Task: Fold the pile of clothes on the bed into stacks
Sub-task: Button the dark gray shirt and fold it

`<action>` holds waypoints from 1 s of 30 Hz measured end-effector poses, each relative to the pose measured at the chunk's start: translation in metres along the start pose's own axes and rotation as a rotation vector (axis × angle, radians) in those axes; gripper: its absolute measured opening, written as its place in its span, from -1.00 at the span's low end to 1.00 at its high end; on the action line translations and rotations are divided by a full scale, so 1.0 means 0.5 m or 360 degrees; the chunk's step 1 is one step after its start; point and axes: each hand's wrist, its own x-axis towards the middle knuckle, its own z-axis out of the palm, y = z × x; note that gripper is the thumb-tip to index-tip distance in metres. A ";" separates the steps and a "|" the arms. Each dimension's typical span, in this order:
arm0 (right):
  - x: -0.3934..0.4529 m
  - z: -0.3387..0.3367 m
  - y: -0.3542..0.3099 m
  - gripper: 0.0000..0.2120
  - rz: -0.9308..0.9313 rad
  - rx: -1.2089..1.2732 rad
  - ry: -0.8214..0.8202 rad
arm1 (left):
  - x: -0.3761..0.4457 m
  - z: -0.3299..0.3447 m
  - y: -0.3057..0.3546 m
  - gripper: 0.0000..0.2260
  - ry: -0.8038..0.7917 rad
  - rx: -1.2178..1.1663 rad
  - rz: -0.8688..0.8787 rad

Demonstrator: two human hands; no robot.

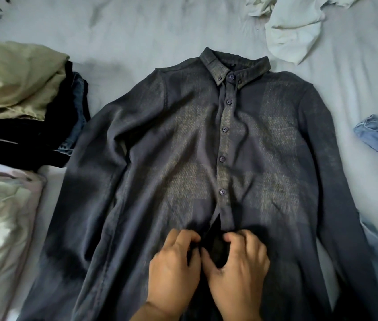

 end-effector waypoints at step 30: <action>0.017 -0.054 -0.003 -0.74 0.0130 0.0323 -0.0641 | 0.033 -0.009 0.067 -0.77 -0.0420 -0.0069 -0.0198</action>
